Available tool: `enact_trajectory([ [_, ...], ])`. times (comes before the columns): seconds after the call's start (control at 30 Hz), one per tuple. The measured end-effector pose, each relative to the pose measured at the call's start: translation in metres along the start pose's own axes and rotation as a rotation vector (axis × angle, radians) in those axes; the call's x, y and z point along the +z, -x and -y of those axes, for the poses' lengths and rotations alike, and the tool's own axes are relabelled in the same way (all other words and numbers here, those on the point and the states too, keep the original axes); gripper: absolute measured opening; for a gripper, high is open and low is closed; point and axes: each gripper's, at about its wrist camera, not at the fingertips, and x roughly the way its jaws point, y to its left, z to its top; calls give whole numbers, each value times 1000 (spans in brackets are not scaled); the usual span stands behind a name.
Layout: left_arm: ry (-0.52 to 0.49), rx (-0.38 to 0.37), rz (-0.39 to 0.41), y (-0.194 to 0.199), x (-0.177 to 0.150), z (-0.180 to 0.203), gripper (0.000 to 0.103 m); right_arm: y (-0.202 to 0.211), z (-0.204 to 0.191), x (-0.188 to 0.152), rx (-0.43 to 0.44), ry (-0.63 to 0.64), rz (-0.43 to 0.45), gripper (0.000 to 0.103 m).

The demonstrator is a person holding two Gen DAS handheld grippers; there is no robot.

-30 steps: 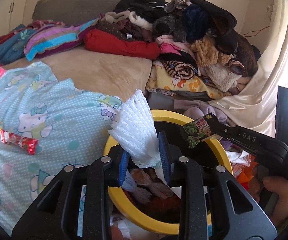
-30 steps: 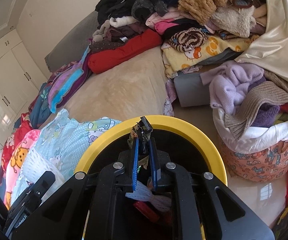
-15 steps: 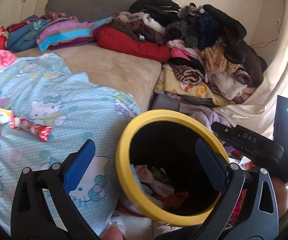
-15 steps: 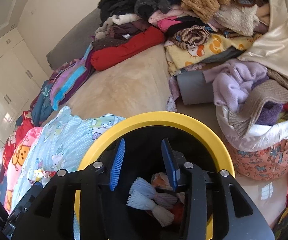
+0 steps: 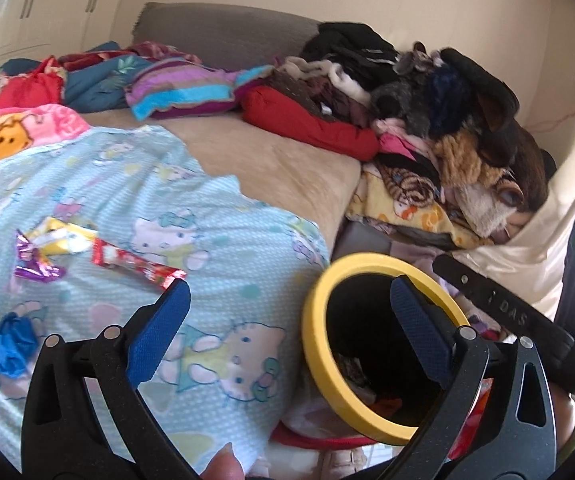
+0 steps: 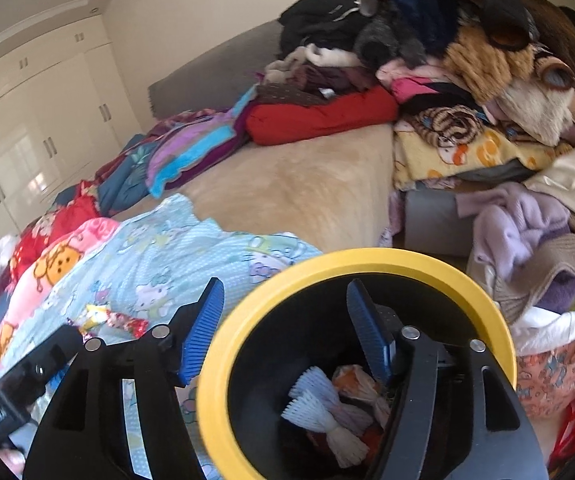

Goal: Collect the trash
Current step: 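Move both tools back over the candy wrappers on the bed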

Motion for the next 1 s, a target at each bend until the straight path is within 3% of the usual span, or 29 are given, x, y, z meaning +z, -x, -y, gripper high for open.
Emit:
enact_trajectory([
  [0.53, 97, 121, 107, 40, 15, -60, 92, -4, -82, -22, 116, 181, -20, 65],
  [1.0, 181, 224, 115, 51, 15, -131, 92, -25, -141, -43, 207, 309, -82, 66],
])
